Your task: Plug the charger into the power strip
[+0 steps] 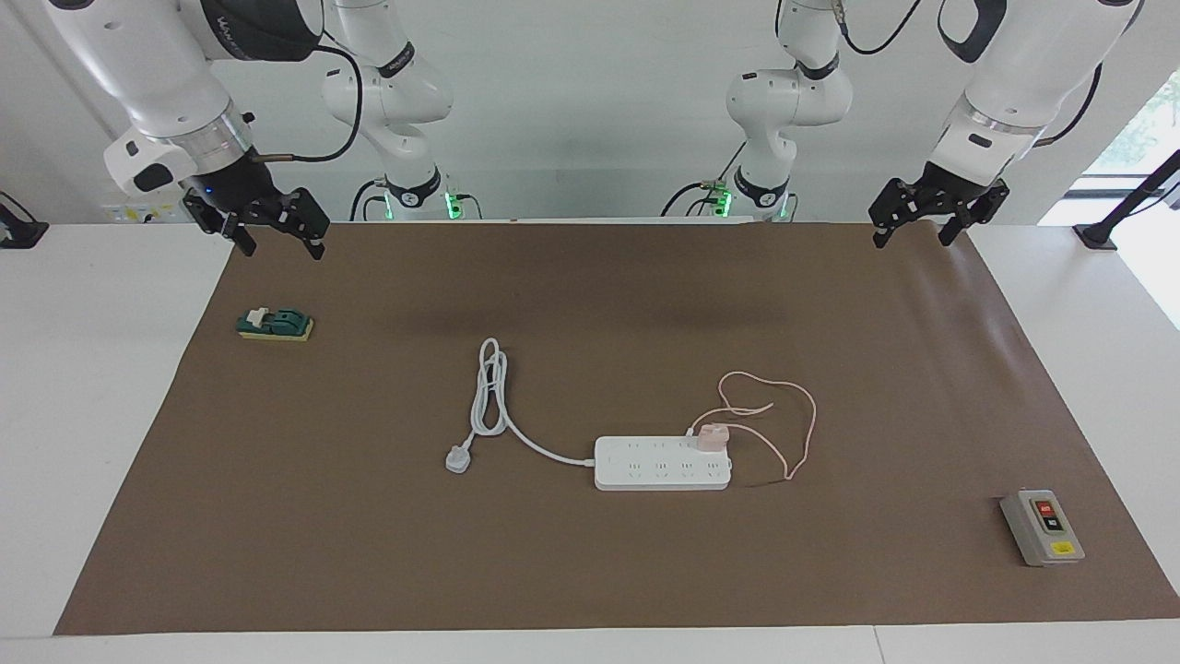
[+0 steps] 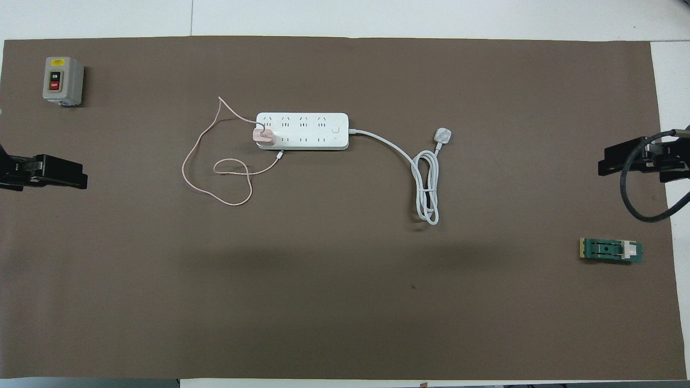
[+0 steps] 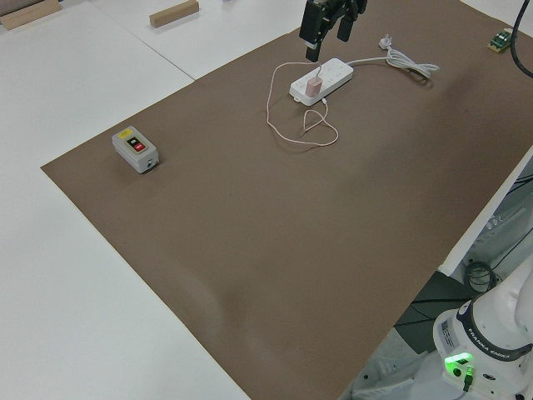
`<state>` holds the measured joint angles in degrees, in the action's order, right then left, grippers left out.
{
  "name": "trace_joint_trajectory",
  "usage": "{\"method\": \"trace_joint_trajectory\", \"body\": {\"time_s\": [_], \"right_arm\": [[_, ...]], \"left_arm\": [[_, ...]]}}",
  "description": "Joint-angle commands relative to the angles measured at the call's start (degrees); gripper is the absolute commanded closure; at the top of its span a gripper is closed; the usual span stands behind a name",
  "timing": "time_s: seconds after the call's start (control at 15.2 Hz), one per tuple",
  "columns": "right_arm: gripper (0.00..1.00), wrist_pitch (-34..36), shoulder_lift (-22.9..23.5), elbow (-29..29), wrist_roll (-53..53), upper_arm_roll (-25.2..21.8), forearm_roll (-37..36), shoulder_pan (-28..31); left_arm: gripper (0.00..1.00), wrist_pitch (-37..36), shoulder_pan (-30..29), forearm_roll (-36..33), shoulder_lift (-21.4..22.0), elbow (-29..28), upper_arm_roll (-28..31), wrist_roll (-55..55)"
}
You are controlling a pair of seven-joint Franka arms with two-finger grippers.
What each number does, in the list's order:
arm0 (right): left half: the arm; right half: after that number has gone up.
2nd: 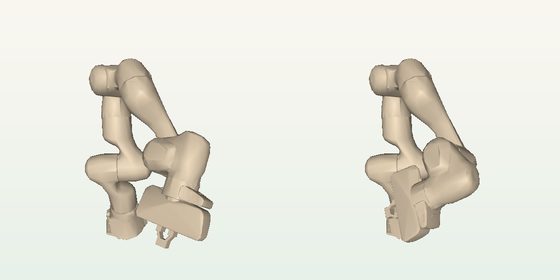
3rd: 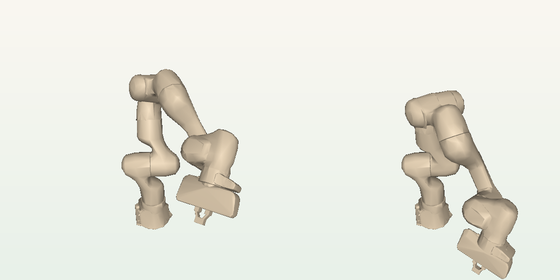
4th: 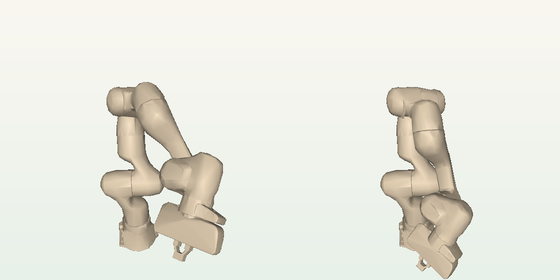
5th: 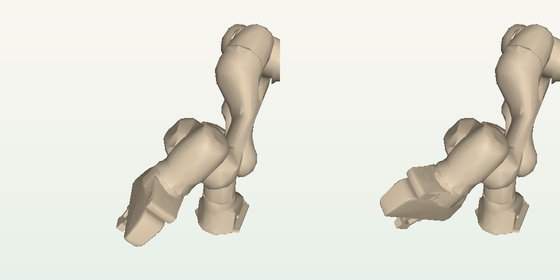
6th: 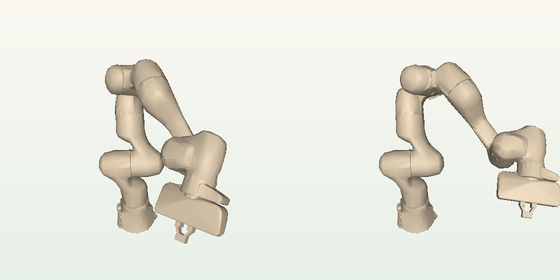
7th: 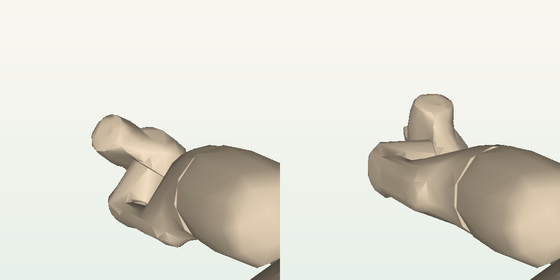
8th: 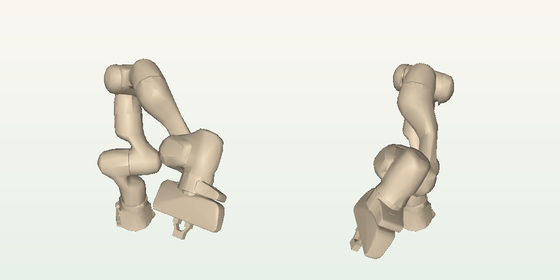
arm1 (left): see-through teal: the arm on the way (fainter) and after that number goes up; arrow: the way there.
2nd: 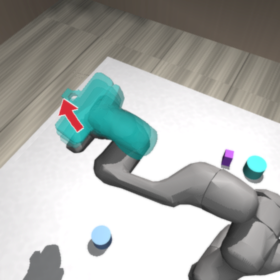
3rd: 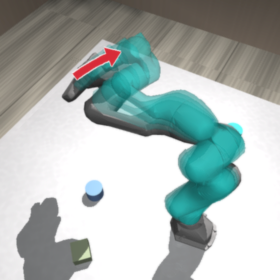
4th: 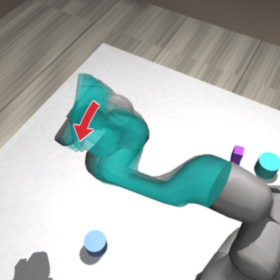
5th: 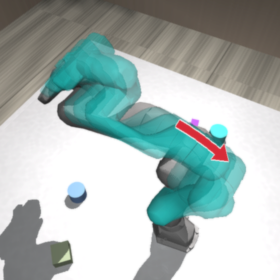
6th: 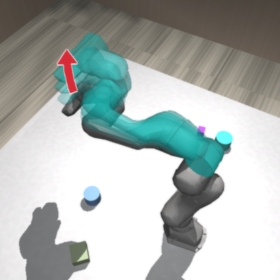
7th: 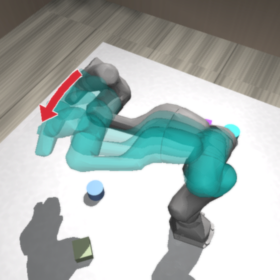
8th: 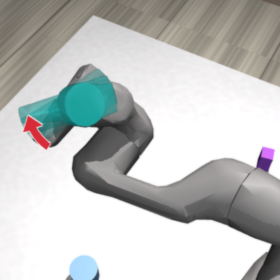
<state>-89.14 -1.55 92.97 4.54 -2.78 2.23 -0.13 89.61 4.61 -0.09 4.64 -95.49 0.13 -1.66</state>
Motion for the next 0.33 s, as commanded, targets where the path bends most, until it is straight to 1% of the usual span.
{"method": "trace_joint_trajectory", "body": {"time_s": [0.0, 0.26], "right_arm": [[0.0, 0.8, -0.6, 0.3, -0.9, 0.5, -1.0, 0.7], [0.0, 0.8, -0.6, 0.3, -0.9, 0.5, -1.0, 0.7]], "left_arm": [[0.0, -2.5, -0.9, -0.4, 1.5, -0.7, -0.8, -0.8], [0.0, -2.8, -0.9, -0.4, 1.7, -0.7, -0.9, -0.8]]}}
